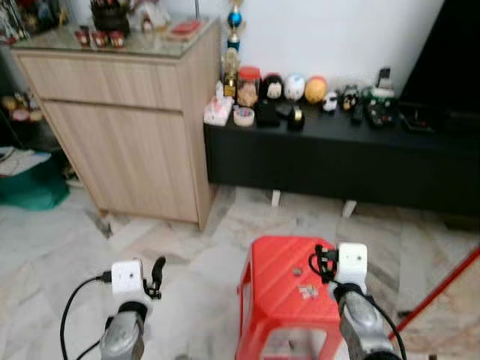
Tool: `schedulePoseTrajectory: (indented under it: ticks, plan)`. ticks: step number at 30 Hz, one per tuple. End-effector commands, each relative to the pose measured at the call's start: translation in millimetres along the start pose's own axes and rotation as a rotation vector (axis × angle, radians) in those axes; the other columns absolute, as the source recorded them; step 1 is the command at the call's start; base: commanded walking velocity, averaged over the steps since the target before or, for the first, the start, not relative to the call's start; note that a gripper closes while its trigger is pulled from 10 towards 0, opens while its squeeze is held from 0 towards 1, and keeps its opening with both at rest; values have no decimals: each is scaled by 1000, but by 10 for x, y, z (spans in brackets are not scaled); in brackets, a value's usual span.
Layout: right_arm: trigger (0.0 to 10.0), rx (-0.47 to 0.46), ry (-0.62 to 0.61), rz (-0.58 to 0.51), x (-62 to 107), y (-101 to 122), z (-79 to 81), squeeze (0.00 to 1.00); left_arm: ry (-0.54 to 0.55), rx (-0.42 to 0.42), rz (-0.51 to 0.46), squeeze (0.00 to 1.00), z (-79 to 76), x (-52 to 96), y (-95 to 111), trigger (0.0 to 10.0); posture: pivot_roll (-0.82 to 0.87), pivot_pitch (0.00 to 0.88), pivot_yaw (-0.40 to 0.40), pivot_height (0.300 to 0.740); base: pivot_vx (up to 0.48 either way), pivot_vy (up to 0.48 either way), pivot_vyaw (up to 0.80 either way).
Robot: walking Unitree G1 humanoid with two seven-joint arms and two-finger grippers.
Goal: Hang keys on a hook
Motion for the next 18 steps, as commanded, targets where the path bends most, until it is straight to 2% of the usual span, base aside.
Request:
schedulePoseTrajectory:
  ticks: [1,18]
  plan:
    - [10000,-12,-12,-9,-15,30,-34,0,1,-2,27,0,5,4,-44,10000,-5,7,-33,650,0,0,0]
    - [10000,11,9,46,-14,-49,0,0,2,-12,26,0,18,-1,-37,10000,-5,10,-33,650,0,0,0]
Point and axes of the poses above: a point about 5 cm out from each wrist's last joint towards the gripper, its own x axis pointing back from the gripper into the wrist, its own y axis along the axis of the wrist's last joint, z = x × y, the point moved 3 cm from there along -x, pointing out of the wrist towards the gripper, and after that the axes turned 8 degrees about x, right-handed, at the moved point
